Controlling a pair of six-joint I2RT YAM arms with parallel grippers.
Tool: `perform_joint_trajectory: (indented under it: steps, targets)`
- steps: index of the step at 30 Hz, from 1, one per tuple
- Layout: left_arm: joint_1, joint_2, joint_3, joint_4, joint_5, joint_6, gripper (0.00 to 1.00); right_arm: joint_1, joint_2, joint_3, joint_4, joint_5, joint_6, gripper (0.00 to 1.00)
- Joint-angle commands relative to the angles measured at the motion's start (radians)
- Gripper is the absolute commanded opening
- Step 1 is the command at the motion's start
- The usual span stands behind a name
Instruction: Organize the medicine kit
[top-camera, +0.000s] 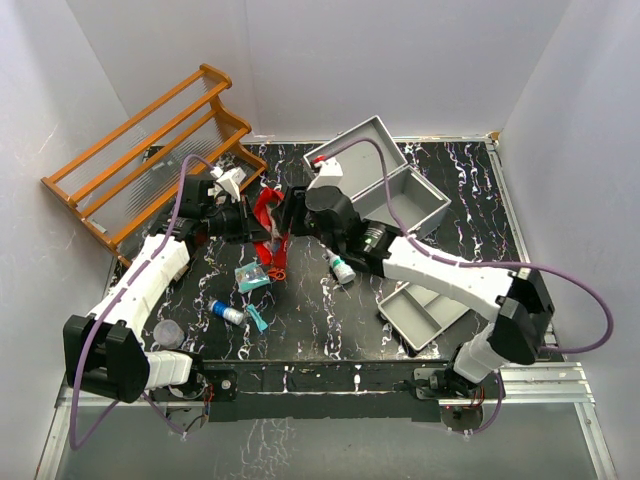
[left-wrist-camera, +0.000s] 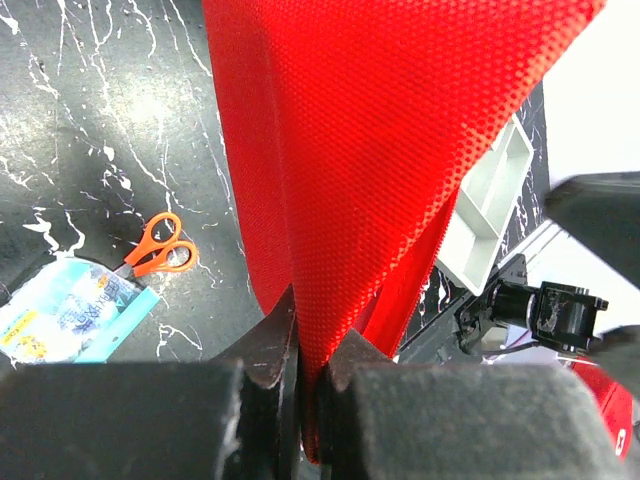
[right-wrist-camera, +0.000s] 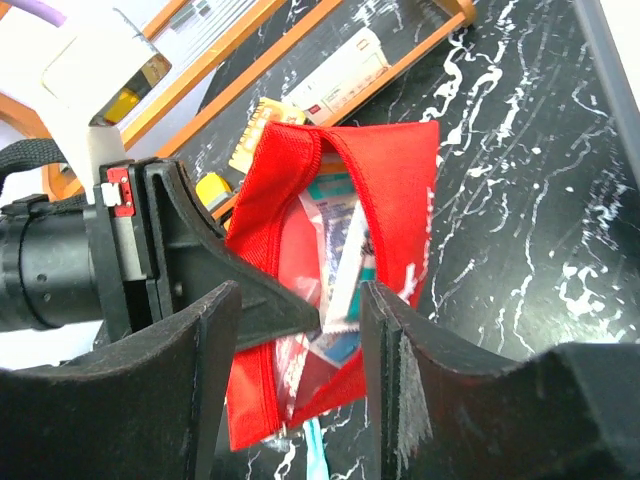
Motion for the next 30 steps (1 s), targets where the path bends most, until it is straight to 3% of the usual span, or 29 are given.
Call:
perform_joint_trajectory:
  steps: [1, 8, 17, 30]
  targets:
    - [-0.001, 0.003, 0.044, -0.006, -0.008, -0.015, 0.00, 0.000, -0.087, -0.040, -0.053, 0.090, 0.052, 0.49]
    - [-0.002, 0.015, 0.066, -0.053, -0.235, -0.062, 0.00, 0.000, -0.115, -0.147, -0.153, 0.095, 0.105, 0.49]
    - [0.010, -0.022, 0.191, -0.192, -0.532, -0.060, 0.00, 0.007, -0.029, -0.243, 0.008, -0.188, 0.057, 0.49]
    - [0.032, -0.050, 0.449, -0.412, -0.731, -0.028, 0.00, 0.037, 0.304, -0.036, 0.202, -0.346, 0.052, 0.46]
